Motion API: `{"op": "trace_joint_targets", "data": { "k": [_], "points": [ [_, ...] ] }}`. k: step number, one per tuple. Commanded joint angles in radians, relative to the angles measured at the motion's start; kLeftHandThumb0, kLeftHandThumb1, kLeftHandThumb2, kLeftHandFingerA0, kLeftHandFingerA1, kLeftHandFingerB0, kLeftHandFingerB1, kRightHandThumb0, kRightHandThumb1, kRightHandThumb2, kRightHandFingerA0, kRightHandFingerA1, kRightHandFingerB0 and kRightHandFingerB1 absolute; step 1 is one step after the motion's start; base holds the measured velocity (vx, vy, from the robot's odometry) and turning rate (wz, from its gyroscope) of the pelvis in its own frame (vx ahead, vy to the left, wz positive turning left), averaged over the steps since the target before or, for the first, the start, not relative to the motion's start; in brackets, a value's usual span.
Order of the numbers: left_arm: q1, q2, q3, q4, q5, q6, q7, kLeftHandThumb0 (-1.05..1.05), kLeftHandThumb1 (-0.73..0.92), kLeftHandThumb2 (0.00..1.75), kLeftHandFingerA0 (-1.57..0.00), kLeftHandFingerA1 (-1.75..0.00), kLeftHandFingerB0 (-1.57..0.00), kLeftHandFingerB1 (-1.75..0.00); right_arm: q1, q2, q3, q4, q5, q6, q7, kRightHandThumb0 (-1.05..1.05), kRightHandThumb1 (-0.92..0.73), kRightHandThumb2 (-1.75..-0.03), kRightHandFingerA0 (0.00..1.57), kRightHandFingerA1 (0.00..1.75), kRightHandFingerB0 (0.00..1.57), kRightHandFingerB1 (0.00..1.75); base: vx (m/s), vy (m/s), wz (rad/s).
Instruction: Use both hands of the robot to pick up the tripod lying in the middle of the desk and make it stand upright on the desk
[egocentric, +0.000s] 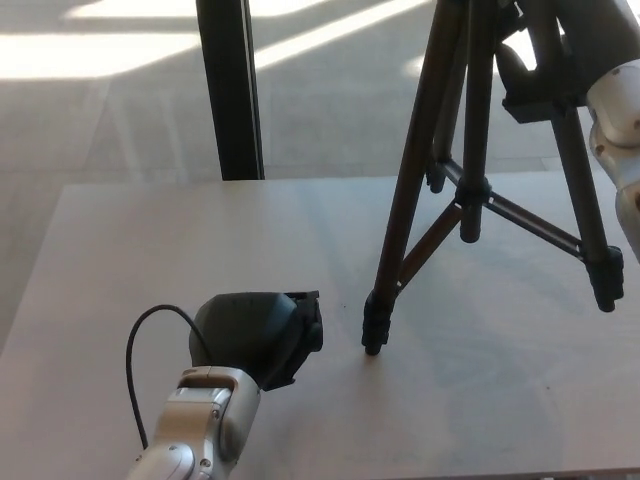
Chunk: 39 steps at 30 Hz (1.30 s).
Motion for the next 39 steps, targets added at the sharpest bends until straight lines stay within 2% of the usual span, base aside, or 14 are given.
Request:
{"op": "trace_joint_targets", "data": {
  "k": [1,4,5,6,7,12,13,21,22,23,24,31,36,39],
  "points": [
    [0.003,0.014,-0.009,-0.003,0.005,-0.008,0.008,-0.27,0.68,0.83,-0.84,-1.64,-0.72,-1.41,0.013,0.003,0.004,-0.015,-0.052,-0.014,0.028,-0.24,-0.41,-1.25,0.91,1.74,0.83,1.43,0.0,0.0,0.0],
    [0.005,0.022,-0.005,-0.017,0.004,0.001,-0.002,-0.26,0.67,0.79,-0.85,-1.7,-0.71,-1.43,0.012,0.025,0.011,0.011,-0.057,-0.046,0.026,-0.24,-0.42,-1.23,0.89,1.75,0.8,1.44,0.0,0.0,0.0],
    [0.009,0.02,-0.001,-0.023,0.003,0.005,0.002,-0.26,0.67,0.8,-0.86,-1.71,-0.71,-1.42,0.018,0.023,0.01,0.015,-0.058,-0.069,0.033,-0.34,-0.49,-1.12,1.15,1.33,0.96,1.17,0.0,0.0,0.0],
    [0.009,0.02,-0.001,-0.023,0.002,0.006,0.001,-0.26,0.67,0.8,-0.86,-1.71,-0.71,-1.42,0.018,0.025,0.009,0.016,-0.06,-0.071,0.034,-0.34,-0.49,-1.12,1.15,1.33,0.96,1.17,0.0,0.0,0.0],
    [0.01,0.025,0.004,-0.025,0.003,0.007,0.008,-0.26,0.65,0.73,-0.86,-1.67,-0.76,-1.14,0.005,0.04,0.003,0.033,-0.049,-0.074,0.041,-0.23,-0.41,-1.23,0.86,1.75,0.79,1.45,0.0,0.0,0.0],
    [0.034,0.05,0.009,-0.054,-0.011,-0.028,0.004,-0.26,0.6,0.66,-0.87,-1.67,-0.79,-1.01,0.025,0.041,-0.009,0.044,-0.047,-0.093,0.072,-0.19,-0.43,-1.17,0.9,1.65,0.9,1.34,0.0,0.0,0.0],
    [0.036,0.056,0.009,-0.063,-0.016,-0.027,-0.015,-0.27,0.62,0.64,-0.84,-1.63,-0.79,-0.99,0.032,0.041,-0.012,0.047,-0.048,-0.1,0.076,-0.2,-0.51,-1.08,0.9,1.58,0.91,1.16,0.0,0.0,0.0],
    [0.085,0.113,0.032,-0.209,-0.097,-0.04,-0.167,-0.23,0.67,0.76,-0.88,-1.55,-0.73,-0.78,0.104,0.051,-0.046,0.029,-0.047,-0.017,0.093,-0.4,-0.76,-0.69,0.91,1.72,0.8,1.35,0.0,0.0,0.0],
    [0.098,0.12,0.036,-0.225,-0.105,-0.052,-0.168,-0.26,0.69,0.75,-0.88,-1.57,-0.73,-0.8,0.111,0.058,-0.061,0.027,-0.032,0.013,0.103,-0.33,-0.73,-0.68,0.92,1.69,0.79,1.32,0.0,0.0,0.0],
    [0.106,0.129,0.039,-0.232,-0.109,-0.063,-0.168,-0.28,0.72,0.74,-0.87,-1.58,-0.73,-0.83,0.126,0.06,-0.068,0.021,-0.026,0.011,0.106,-0.37,-0.54,-0.98,1.22,1.36,0.93,1.12,0.0,0.0,0.0],
    [0.113,0.136,0.042,-0.236,-0.115,-0.08,-0.162,-0.3,0.72,0.74,-0.87,-1.56,-0.73,-0.84,0.139,0.055,-0.073,0.036,-0.022,-0.013,0.116,-0.25,-0.63,-0.81,0.95,1.67,0.83,1.29,0.0,0.0,0.0],
    [0.127,0.167,0.043,-0.242,-0.119,-0.126,-0.154,-0.32,0.73,0.76,-0.88,-1.6,-0.72,-0.89,0.162,0.073,-0.092,0.025,-0.051,0.063,0.094,-0.25,-0.61,-0.86,0.87,1.59,0.76,1.03,0.0,0.0,0.0],
    [0.128,0.17,0.048,-0.257,-0.121,-0.13,-0.16,-0.33,0.72,0.73,-0.88,-1.58,-0.73,-0.85,0.173,0.062,-0.087,0.038,-0.063,0.021,0.097,-0.31,-0.67,-0.73,0.84,1.61,0.77,1.22,0.0,0.0,0.0],
    [0.126,0.164,0.048,-0.276,-0.122,-0.116,-0.179,-0.31,0.71,0.69,-0.86,-1.63,-0.72,-0.9,0.188,0.045,-0.077,0.033,-0.069,-0.022,0.108,-0.22,-0.59,-0.96,0.88,1.53,0.84,1.12,0.0,0.0,0.0]
  ]
}}
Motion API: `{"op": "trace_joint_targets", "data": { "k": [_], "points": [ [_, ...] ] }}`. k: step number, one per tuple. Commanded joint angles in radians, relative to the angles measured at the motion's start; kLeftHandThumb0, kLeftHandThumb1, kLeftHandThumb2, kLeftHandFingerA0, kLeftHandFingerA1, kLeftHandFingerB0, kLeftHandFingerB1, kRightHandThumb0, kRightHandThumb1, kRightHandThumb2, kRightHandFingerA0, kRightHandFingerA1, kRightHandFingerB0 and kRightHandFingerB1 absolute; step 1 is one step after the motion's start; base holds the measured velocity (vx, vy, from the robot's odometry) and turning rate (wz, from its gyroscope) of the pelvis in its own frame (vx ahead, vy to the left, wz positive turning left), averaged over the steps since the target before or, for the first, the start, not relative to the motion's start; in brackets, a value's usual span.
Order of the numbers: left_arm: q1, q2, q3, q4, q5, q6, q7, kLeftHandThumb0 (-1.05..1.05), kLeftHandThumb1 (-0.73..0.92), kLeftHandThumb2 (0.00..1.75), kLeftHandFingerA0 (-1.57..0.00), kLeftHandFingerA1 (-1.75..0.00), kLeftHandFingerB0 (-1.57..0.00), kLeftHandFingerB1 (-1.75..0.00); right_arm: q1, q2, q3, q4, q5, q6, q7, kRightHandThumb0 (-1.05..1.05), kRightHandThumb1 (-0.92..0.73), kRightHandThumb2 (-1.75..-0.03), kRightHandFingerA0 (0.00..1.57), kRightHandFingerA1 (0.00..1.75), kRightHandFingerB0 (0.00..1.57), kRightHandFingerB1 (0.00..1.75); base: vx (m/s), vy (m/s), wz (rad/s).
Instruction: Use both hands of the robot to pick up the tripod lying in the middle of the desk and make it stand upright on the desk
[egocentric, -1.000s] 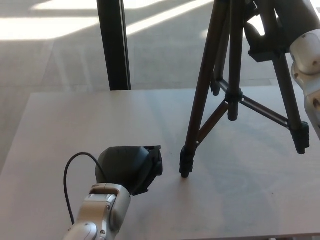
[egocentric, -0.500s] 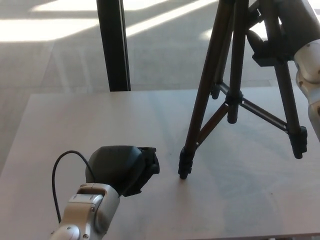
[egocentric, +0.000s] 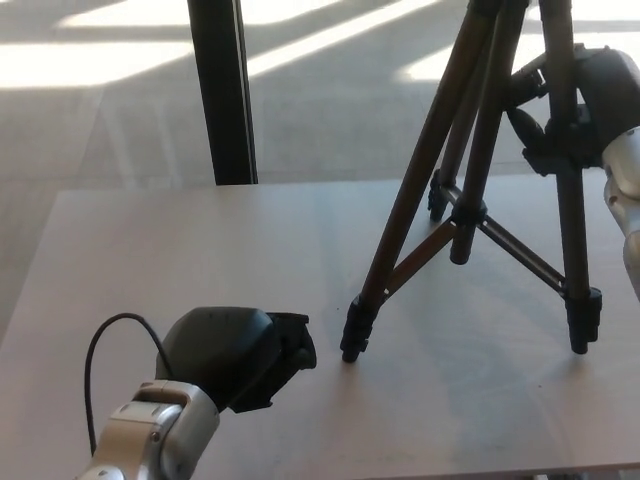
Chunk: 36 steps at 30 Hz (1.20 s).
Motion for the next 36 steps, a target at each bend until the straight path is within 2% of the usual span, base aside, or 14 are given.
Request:
{"op": "trace_joint_targets", "data": {
  "k": [1,7,9,11,14,15,16,17,25,26,27,30,31,36],
  "points": [
    [0.006,0.011,0.006,-0.02,-0.01,-0.012,-0.031,-0.31,0.71,0.69,-0.86,-1.63,-0.72,-0.9,0.046,-0.003,0.025,0.012,-0.01,-0.025,0.047,-0.22,-0.59,-0.96,0.88,1.53,0.84,1.12,0.0,0.0,0.0],
    [0.011,0.003,0.005,-0.024,-0.01,-0.011,-0.026,-0.28,0.69,0.7,-0.85,-1.63,-0.74,-0.9,0.042,0.017,-0.004,0.006,0.025,-0.023,0.071,-0.31,-0.77,-0.63,0.89,1.24,0.7,0.51,0.0,0.0,0.0],
    [0.01,0.006,0.001,-0.022,-0.002,-0.01,-0.028,-0.29,0.71,0.69,-0.84,-1.62,-0.72,-0.92,0.036,0.003,0.032,-0.017,-0.005,0.009,0.097,-0.48,-0.74,-0.61,0.85,0.83,0.4,0.36,0.0,0.0,0.0],
    [0.015,0.006,0.0,-0.016,-0.003,-0.014,-0.023,-0.34,0.54,0.99,-1.11,-1.29,-0.76,-0.9,0.023,-0.058,0.116,-0.043,-0.041,0.055,0.208,-0.93,-0.63,-0.97,0.0,0.17,0.0,0.05,0.0,0.0,0.0],
    [0.023,0.008,-0.001,-0.015,-0.005,-0.024,-0.015,-0.34,0.55,0.99,-1.13,-1.31,-0.77,-0.9,0.002,-0.102,0.193,-0.049,-0.079,0.096,0.269,-1.02,-0.63,-1.0,0.0,0.15,0.0,0.0,0.0,0.0,0.0],
    [0.025,0.007,0.003,-0.012,-0.011,-0.028,-0.009,-0.25,0.68,0.73,-0.89,-1.66,-0.73,-0.93,-0.027,-0.125,0.252,-0.041,-0.11,0.147,0.318,-1.05,-0.61,-0.81,0.0,0.0,0.0,0.0,0.0,0.0,0.0],
    [0.027,0.006,0.006,-0.014,-0.013,-0.023,-0.013,-0.32,0.54,1.0,-1.12,-1.29,-0.76,-0.89,-0.038,-0.137,0.274,-0.038,-0.12,0.16,0.338,-1.05,-0.71,-0.63,0.0,0.0,0.0,0.0,0.0,0.0,0.0],
    [0.028,0.007,0.006,-0.012,-0.012,-0.026,-0.009,-0.27,0.68,0.74,-0.89,-1.64,-0.73,-0.9,-0.043,-0.143,0.282,-0.04,-0.118,0.176,0.346,-1.05,-0.61,-1.0,0.0,0.32,0.0,0.0,0.0,0.0,0.0],
    [0.051,0.013,0.016,-0.008,-0.02,-0.052,0.022,-0.28,0.67,0.69,-0.87,-1.61,-0.74,-0.83,-0.035,-0.194,0.266,-0.072,-0.071,0.194,0.387,-1.04,-0.59,-1.0,0.0,0.32,0.0,0.0,0.0,0.0,0.0],
    [0.052,0.012,0.019,-0.008,-0.023,-0.053,0.021,-0.32,0.51,0.97,-1.14,-1.3,-0.77,-0.85,-0.032,-0.202,0.265,-0.082,-0.072,0.194,0.393,-1.05,-0.73,-0.62,0.0,0.0,0.0,0.0,0.0,0.0,0.0],
    [0.052,0.012,0.023,-0.011,-0.026,-0.05,0.015,-0.28,0.69,0.7,-0.87,-1.63,-0.75,-0.82,-0.029,-0.215,0.267,-0.094,-0.076,0.192,0.403,-1.05,-0.62,-0.8,0.0,0.0,0.0,0.0,0.0,0.0,0.0],
    [0.053,0.012,0.024,-0.015,-0.021,-0.045,0.007,-0.27,0.68,0.7,-0.88,-1.65,-0.75,-0.83,-0.019,-0.22,0.253,-0.105,-0.071,0.195,0.4,-1.05,-0.62,-0.79,0.0,0.0,0.0,0.0,0.0,0.0,0.0],
    [0.052,0.011,0.023,-0.014,-0.018,-0.042,0.005,-0.34,0.53,0.98,-1.14,-1.31,-0.77,-0.86,-0.016,-0.226,0.251,-0.108,-0.072,0.196,0.403,-1.05,-0.63,-0.79,0.0,0.0,0.0,0.0,0.0,0.0,0.0],
    [0.057,0.014,0.019,-0.006,-0.01,-0.051,0.005,-0.29,0.67,0.72,-0.86,-1.56,-0.75,-0.86,0.021,-0.237,0.224,-0.127,-0.087,0.232,0.388,-1.05,-0.64,-0.8,0.0,0.0,0.0,0.0,0.0,0.0,0.0]
  ]
}}
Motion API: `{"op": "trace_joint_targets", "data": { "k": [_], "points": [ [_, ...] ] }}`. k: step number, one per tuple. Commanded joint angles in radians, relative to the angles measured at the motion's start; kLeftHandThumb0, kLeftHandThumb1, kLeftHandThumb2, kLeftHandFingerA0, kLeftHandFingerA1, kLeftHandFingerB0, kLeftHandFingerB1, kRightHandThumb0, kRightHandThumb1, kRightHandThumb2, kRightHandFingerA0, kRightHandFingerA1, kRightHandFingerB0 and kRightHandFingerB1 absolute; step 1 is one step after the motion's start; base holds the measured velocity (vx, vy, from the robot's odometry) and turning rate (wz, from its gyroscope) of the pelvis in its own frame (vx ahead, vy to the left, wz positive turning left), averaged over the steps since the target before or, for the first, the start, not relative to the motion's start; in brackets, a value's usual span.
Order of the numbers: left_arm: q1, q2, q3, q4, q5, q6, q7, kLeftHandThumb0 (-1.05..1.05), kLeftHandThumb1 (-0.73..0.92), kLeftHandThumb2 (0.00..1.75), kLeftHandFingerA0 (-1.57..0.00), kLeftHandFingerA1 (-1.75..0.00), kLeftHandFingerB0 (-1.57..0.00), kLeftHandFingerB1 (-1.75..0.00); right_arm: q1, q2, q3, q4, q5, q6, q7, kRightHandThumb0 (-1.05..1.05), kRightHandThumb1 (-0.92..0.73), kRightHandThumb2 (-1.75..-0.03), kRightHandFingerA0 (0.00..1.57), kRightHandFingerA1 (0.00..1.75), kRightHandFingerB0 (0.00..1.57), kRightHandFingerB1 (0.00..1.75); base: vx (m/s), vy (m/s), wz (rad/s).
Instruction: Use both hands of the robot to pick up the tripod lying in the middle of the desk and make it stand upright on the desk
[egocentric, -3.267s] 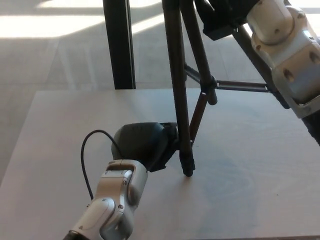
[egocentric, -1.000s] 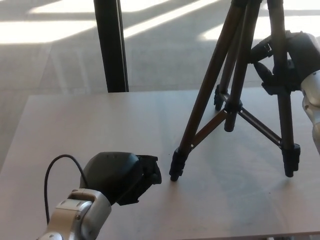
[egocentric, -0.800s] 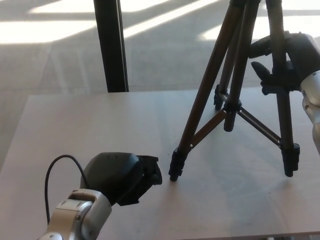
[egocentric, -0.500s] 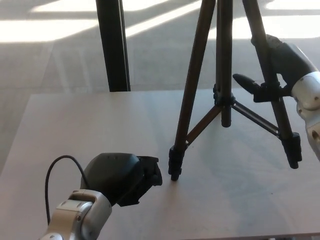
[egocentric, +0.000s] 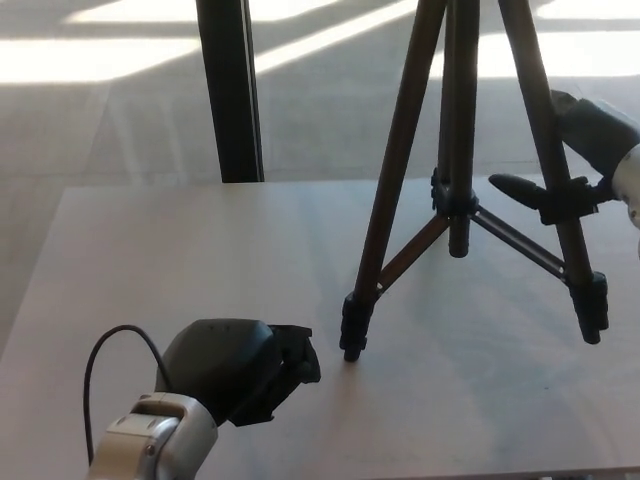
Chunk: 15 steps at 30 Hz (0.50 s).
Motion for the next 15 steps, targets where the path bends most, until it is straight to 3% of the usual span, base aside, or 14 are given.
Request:
{"op": "trace_joint_targets", "data": {
  "k": [1,5,6,9,10,11,12,15],
  "points": [
    [0.014,0.015,0.009,0.01,-0.002,-0.034,0.024,-0.29,0.65,0.72,-0.88,-1.61,-0.75,-0.85,0.03,-0.027,-0.016,-0.018,-0.018,0.054,0.045,-1.05,-0.64,-0.8,0.0,0.0,0.0,0.0,0.0,0.0,0.0],
    [0.012,0.017,0.012,0.014,-0.001,-0.044,0.035,-0.31,0.68,0.73,-0.95,-1.68,-0.75,-0.84,0.05,-0.013,-0.061,-0.021,-0.006,0.051,0.022,-1.03,-0.62,-0.79,0.0,0.0,0.0,0.0,0.0,0.0,0.0],
    [0.01,0.021,0.01,0.017,0.004,-0.045,0.033,-0.3,0.66,0.72,-0.88,-1.56,-0.75,-0.83,0.068,-0.007,-0.092,-0.035,0.005,0.059,0.011,-1.01,-0.61,-0.79,0.0,0.0,0.0,0.0,0.0,0.0,0.0],
    [0.016,0.024,0.014,0.018,0.001,-0.052,0.033,-0.28,0.67,0.72,-0.87,-1.47,-0.74,-0.82,0.098,-0.006,-0.122,-0.049,0.001,0.056,0.007,-1.02,-0.6,-0.8,0.0,0.0,0.0,0.0,0.0,0.0,0.0],
    [0.02,0.022,0.02,0.015,-0.007,-0.058,0.039,-0.32,0.52,0.99,-1.13,-1.28,-0.76,-0.87,0.124,-0.022,-0.14,-0.053,0.008,0.035,0.012,-1.03,-0.6,-0.81,0.0,0.0,0.0,0.0,0.0,0.0,0.0],
    [0.021,0.02,0.02,0.015,-0.007,-0.059,0.039,-0.32,0.52,0.99,-1.13,-1.28,-0.76,-0.87,0.13,-0.023,-0.144,-0.055,0.007,0.031,0.014,-1.03,-0.6,-0.81,0.0,0.0,0.0,0.0,0.0,0.0,0.0],
    [0.022,0.02,0.023,0.014,-0.009,-0.055,0.034,-0.28,0.67,0.74,-0.85,-1.58,-0.74,-0.88,0.135,-0.026,-0.149,-0.058,0.007,0.031,0.02,-1.03,-0.61,-0.82,0.0,0.0,0.0,0.0,0.0,0.0,0.0],
    [0.03,0.033,0.048,-0.005,-0.017,-0.05,0.025,-0.26,0.66,0.68,-0.93,-1.67,-0.71,-0.83,0.173,-0.071,-0.166,-0.068,0.004,0.014,0.045,-1.04,-0.62,-0.83,0.0,0.0,0.0,0.0,0.0,0.0,0.0]
  ]
}}
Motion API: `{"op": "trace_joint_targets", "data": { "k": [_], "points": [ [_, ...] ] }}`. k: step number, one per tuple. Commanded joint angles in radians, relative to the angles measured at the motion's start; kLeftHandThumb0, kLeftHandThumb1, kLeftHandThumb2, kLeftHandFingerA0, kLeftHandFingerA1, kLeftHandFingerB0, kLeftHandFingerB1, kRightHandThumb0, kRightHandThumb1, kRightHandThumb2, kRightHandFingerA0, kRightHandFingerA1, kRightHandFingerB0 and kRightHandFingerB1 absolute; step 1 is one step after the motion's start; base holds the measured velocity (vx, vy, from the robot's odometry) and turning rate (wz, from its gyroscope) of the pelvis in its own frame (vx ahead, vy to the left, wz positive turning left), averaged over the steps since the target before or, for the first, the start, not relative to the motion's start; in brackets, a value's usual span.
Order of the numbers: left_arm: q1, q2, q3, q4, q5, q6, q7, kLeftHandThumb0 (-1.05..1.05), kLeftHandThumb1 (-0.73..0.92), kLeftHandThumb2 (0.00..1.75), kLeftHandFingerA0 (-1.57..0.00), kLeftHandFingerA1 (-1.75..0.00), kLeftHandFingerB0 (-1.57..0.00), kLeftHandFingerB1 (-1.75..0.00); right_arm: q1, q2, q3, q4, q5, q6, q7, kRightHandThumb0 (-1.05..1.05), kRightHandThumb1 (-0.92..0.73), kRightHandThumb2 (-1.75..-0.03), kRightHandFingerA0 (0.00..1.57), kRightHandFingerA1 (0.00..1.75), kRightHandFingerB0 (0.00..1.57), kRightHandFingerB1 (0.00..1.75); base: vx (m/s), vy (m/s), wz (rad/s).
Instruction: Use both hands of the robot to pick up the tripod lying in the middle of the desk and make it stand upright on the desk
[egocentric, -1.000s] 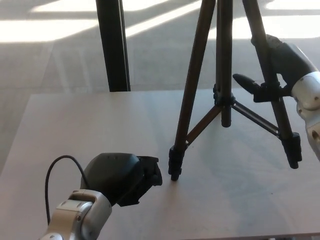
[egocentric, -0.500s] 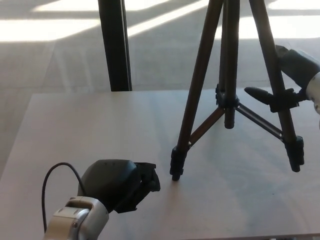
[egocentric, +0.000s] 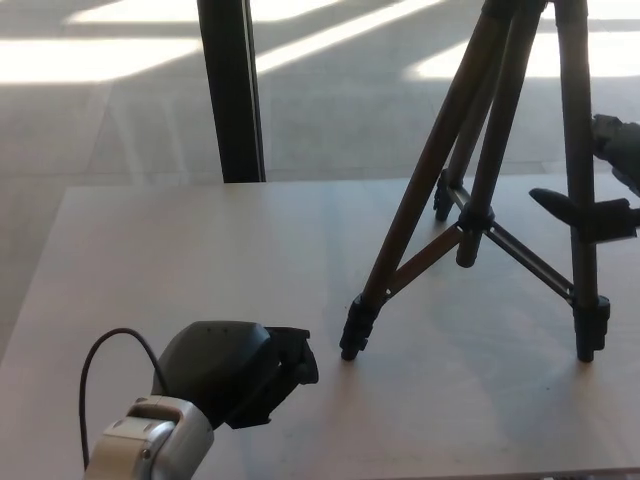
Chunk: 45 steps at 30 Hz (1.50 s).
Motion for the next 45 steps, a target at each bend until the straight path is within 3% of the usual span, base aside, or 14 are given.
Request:
{"op": "trace_joint_targets", "data": {
  "k": [1,7,8,21,22,24,28,29,36,38,39,40,43,45],
  "points": [
    [0.022,0.03,0.037,-0.016,-0.017,-0.021,0.006,-0.26,0.66,0.68,-0.93,-1.67,-0.71,-0.83,0.063,-0.066,-0.036,-0.024,0.005,-0.033,0.031,-1.04,-0.62,-0.83,0.0,0.0,0.0,0.0,0.0,0.0,0.0],
    [0.074,0.062,0.142,-0.055,-0.083,-0.045,0.01,-0.33,0.53,0.96,-1.16,-1.32,-0.73,-0.82,0.273,-0.208,-0.147,-0.119,0.041,-0.087,0.083,-1.05,-0.6,-0.92,0.0,0.0,0.0,0.0,0.0,0.0,0.01],
    [0.084,0.071,0.158,-0.061,-0.089,-0.049,0.006,-0.29,0.71,0.68,-0.83,-1.58,-0.69,-0.75,0.309,-0.222,-0.175,-0.124,0.054,-0.097,0.09,-1.05,-0.6,-0.94,0.0,0.0,0.0,0.0,0.0,0.0,0.0],
    [0.365,0.039,0.855,-0.143,-0.705,0.045,-0.155,-0.54,0.68,0.65,-0.94,-1.58,-0.61,-0.59,0.785,-0.192,-0.878,-0.196,0.191,-0.093,0.03,-1.05,-0.79,-0.65,0.0,0.0,0.0,0.0,0.0,0.0,0.0],
    [0.383,0.04,0.934,-0.11,-0.755,0.053,-0.164,-0.64,0.52,0.9,-1.03,-1.29,-0.62,-0.64,0.773,-0.133,-0.991,-0.16,0.226,-0.104,-0.039,-1.02,-0.64,-1.05,0.0,0.24,0.0,0.0,0.0,0.0,0.0],
    [0.393,0.034,1.019,-0.087,-0.806,0.094,-0.171,-0.63,0.67,0.6,-0.92,-1.38,-0.7,-0.54,0.752,-0.093,-1.093,-0.131,0.248,-0.081,-0.101,-0.99,-0.64,-1.05,0.0,0.26,0.06,0.03,0.0,0.0,0.0],
    [0.415,0.006,1.204,0.002,-0.897,0.018,-0.084,-0.68,0.52,0.91,-1.04,-1.27,-0.68,-0.68,0.611,0.036,-1.418,-0.03,0.443,-0.164,-0.291,-0.67,-0.52,-0.92,0.0,0.4,0.0,0.39,0.0,0.0,0.0],
    [0.405,0.002,1.241,0.034,-0.932,-0.011,-0.074,-0.64,0.66,0.6,-0.99,-1.42,-0.79,-0.63,0.593,0.062,-1.448,-0.039,0.455,-0.184,-0.332,-0.62,-0.75,-0.63,0.0,0.5,0.04,0.46,0.0,0.0,0.0],
    [0.264,-0.016,1.538,0.251,-1.056,-0.039,0.216,-0.78,0.68,0.62,-0.96,-1.31,-0.8,-0.72,0.43,0.038,-1.635,0.321,0.623,-0.317,-0.533,-0.74,-0.92,-0.76,0.2,0.8,0.22,0.89,0.0,0.0,0.0],
    [0.223,0.002,1.601,0.334,-1.104,-0.047,0.238,-0.78,0.67,0.6,-1.0,-1.28,-0.83,-0.74,0.389,0.028,-1.668,0.449,0.672,-0.416,-0.613,-0.64,-0.87,-0.65,0.04,0.76,0.06,0.7,0.0,0.0,0.0],
    [0.207,0.003,1.619,0.358,-1.103,-0.045,0.266,-0.8,0.67,0.61,-0.97,-1.31,-0.81,-0.77,0.391,0.046,-1.653,0.461,0.668,-0.436,-0.607,-0.67,-0.68,-1.05,0.0,0.47,0.0,0.44,0.0,0.0,0.0],
    [0.204,0.009,1.638,0.398,-1.112,-0.056,0.266,-0.82,0.64,0.63,-0.88,-1.42,-0.87,-0.91,0.333,0.076,-1.758,0.493,0.76,-0.47,-0.71,-0.63,-0.75,-0.62,0.06,0.74,0.13,0.68,0.0,0.0,0.0],
    [0.195,0.005,1.647,0.424,-1.102,-0.066,0.27,-0.82,0.64,0.63,-0.84,-1.45,-0.84,-0.92,0.333,0.144,-1.818,0.425,0.775,-0.422,-0.751,-0.64,-0.75,-0.63,0.34,0.97,0.27,0.81,0.0,0.0,0.0],
    [0.192,0.005,1.64,0.47,-1.065,-0.042,0.294,-0.82,0.67,0.65,-0.81,-1.47,-0.79,-0.99,0.364,0.281,-1.751,0.258,0.677,-0.428,-0.775,-0.57,-0.55,-0.88,0.04,0.66,0.17,0.67,0.0,0.0,0.0]
  ]
}}
